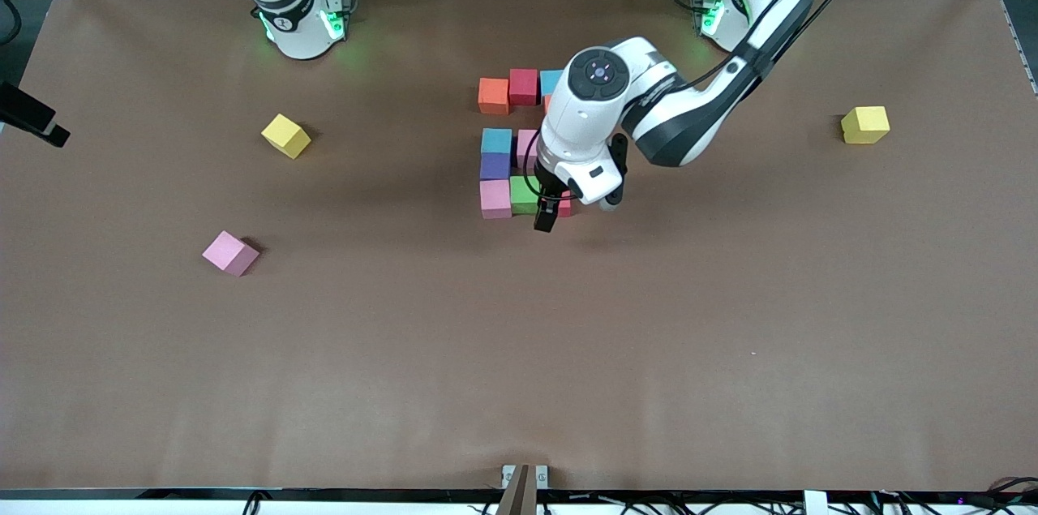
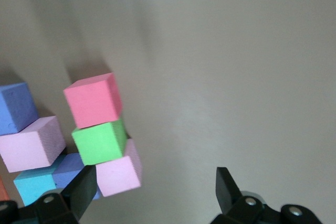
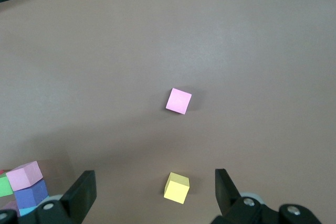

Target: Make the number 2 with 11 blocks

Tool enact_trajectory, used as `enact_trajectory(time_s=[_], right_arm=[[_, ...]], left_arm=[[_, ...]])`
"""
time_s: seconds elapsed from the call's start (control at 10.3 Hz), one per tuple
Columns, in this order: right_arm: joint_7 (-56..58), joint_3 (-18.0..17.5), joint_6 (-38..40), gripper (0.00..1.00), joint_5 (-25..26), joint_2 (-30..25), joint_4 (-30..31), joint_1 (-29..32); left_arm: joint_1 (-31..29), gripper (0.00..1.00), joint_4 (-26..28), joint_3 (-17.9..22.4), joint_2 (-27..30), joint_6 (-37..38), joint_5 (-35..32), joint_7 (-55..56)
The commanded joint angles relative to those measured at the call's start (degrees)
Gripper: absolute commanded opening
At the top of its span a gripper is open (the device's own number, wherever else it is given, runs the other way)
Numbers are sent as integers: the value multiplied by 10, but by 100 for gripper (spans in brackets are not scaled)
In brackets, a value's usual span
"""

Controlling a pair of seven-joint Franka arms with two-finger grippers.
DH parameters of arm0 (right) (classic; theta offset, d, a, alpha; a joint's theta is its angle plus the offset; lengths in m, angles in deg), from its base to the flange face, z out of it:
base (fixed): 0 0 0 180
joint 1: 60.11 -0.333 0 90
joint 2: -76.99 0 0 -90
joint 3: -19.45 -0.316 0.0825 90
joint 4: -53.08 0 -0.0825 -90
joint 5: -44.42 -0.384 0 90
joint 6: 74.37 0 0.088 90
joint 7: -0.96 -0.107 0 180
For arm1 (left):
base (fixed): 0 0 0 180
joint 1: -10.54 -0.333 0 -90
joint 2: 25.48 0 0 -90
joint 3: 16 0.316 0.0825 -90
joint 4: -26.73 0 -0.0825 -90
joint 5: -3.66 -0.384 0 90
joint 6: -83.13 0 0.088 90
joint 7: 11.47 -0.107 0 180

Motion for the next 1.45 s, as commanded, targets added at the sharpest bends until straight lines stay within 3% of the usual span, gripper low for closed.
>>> enact_trajectory(time_s=[0.0,0.19,0.87,1.36], right_arm=[[-2,3,6,100,-7,5,-11,-3],[-2,3,6,100,-7,5,-11,-3],[-2,3,5,100,-7,5,-11,-3],[-2,3,5,100,-7,5,-11,-3]], left_arm=[[-3,100,-54,0,14,53,-12,-94],[-18,100,-84,3,14,97,-14,-181],[-130,100,-85,-2,100,207,-14,-547],[-190,100,-85,-4,134,251,-12,-668]])
